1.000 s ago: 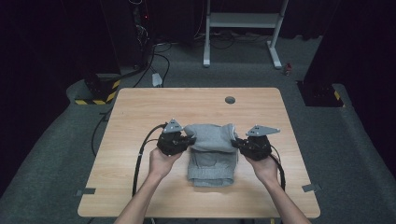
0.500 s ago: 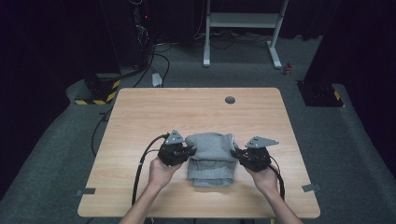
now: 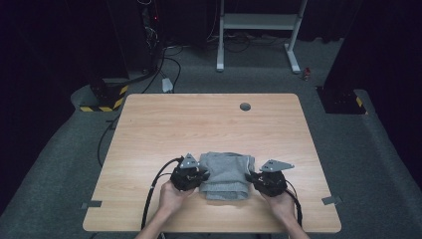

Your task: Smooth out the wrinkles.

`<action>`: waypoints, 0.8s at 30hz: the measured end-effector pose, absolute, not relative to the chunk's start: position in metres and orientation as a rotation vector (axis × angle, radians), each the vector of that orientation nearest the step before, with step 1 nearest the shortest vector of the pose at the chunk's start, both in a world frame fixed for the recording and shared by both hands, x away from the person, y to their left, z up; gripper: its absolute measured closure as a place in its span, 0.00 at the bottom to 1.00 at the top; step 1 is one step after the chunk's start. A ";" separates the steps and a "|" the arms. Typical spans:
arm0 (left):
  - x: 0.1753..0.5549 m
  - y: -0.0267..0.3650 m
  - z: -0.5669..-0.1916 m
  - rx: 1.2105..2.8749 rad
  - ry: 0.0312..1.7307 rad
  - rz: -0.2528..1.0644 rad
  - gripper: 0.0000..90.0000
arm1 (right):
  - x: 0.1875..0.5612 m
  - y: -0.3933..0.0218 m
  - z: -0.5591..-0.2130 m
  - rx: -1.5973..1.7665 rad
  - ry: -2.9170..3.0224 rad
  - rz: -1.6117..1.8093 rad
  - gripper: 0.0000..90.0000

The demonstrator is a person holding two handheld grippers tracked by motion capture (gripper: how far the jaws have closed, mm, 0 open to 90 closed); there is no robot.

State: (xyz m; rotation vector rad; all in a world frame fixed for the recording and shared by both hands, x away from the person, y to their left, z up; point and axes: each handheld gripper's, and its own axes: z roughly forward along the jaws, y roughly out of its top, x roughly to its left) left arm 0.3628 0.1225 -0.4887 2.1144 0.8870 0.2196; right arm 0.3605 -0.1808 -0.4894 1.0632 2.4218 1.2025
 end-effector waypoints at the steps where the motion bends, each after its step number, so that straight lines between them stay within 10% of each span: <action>1: 0.362 0.122 -0.490 2.114 0.889 0.217 0.90 | 0.360 -0.180 -0.493 1.070 2.428 1.194 0.89; 24: 0.407 0.119 -0.506 1.991 1.067 0.244 0.89 | 0.423 -0.156 -0.511 1.119 2.390 1.087 0.90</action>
